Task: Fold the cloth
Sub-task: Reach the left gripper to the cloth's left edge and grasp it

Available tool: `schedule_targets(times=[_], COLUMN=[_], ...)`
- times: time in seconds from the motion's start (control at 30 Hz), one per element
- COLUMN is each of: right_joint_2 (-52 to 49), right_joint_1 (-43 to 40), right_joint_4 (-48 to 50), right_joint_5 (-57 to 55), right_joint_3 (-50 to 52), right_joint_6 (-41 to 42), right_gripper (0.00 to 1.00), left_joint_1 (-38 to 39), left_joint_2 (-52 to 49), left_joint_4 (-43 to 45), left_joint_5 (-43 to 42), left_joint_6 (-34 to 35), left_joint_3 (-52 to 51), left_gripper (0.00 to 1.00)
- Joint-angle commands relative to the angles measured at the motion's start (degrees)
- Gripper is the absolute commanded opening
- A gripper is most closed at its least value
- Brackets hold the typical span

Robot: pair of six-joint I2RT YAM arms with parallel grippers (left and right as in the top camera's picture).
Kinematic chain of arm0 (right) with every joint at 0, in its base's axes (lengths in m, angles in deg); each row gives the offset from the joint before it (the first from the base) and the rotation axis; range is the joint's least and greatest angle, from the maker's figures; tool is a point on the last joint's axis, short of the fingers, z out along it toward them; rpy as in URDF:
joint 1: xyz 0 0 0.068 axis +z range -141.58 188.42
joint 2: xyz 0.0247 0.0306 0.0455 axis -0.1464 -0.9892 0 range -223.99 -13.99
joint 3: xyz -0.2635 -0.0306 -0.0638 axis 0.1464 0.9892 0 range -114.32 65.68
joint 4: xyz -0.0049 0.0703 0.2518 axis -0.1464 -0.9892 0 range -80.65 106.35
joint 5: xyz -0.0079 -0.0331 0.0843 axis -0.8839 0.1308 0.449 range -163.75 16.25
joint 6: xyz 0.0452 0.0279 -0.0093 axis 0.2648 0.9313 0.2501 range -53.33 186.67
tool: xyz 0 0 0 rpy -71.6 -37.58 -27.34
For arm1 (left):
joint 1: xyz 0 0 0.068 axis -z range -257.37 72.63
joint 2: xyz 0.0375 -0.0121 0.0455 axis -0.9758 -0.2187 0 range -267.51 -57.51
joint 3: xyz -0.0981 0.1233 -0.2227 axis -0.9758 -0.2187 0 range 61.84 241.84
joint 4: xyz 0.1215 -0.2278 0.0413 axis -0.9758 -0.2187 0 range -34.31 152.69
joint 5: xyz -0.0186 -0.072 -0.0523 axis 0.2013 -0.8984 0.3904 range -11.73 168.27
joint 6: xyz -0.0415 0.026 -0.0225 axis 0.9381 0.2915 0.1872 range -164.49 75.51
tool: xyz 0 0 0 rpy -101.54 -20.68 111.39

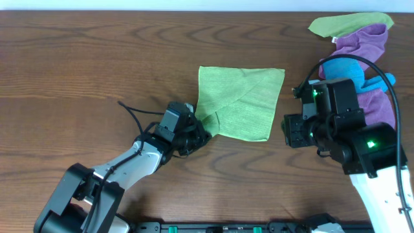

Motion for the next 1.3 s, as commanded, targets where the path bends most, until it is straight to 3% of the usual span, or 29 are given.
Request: schedule_targets(times=[0.0, 0.53, 0.63, 0.7, 1.07, 1.27], right_joint_2=[-0.1, -1.6, -2.7, -3.6, -8.1, -8.2], right_joint_1=[-0.4, -0.4, -0.4, -0.4, -0.4, -0.4], right_joint_4=[0.0, -1.0, -1.5, -1.5, -0.8, -0.1], right_joint_5=[-0.8, -0.8, -0.7, -0.5, -0.5, -0.5], right_joint_3=[-0.9, -0.9, -0.9, -0.5, 1.7, 1.7], right_joint_6=[0.8, 0.2, -0.3, -0.5, -0.5, -0.5], right_gripper=[0.54, 0.48, 0.33, 0.02, 0.01, 0.01], left_joint_1=[-0.1, -9.4, -9.4, -9.4, -9.4, -9.4], left_joint_2=[-0.5, 8.6, 9.0, 9.0, 9.6, 14.9], left_joint_4=[-4.0, -20.7, -23.6, -24.2, -31.6, -34.6], left_joint_5=[0.8, 4.3, 5.8, 6.2, 13.0, 19.0], left_joint_6=[-4.3, -15.9, -16.7, -17.3, -17.3, -17.3], left_joint_3=[0.8, 0.8, 0.8, 0.8, 0.8, 0.8], left_gripper=[0.06, 0.06, 0.06, 0.06, 0.06, 0.06])
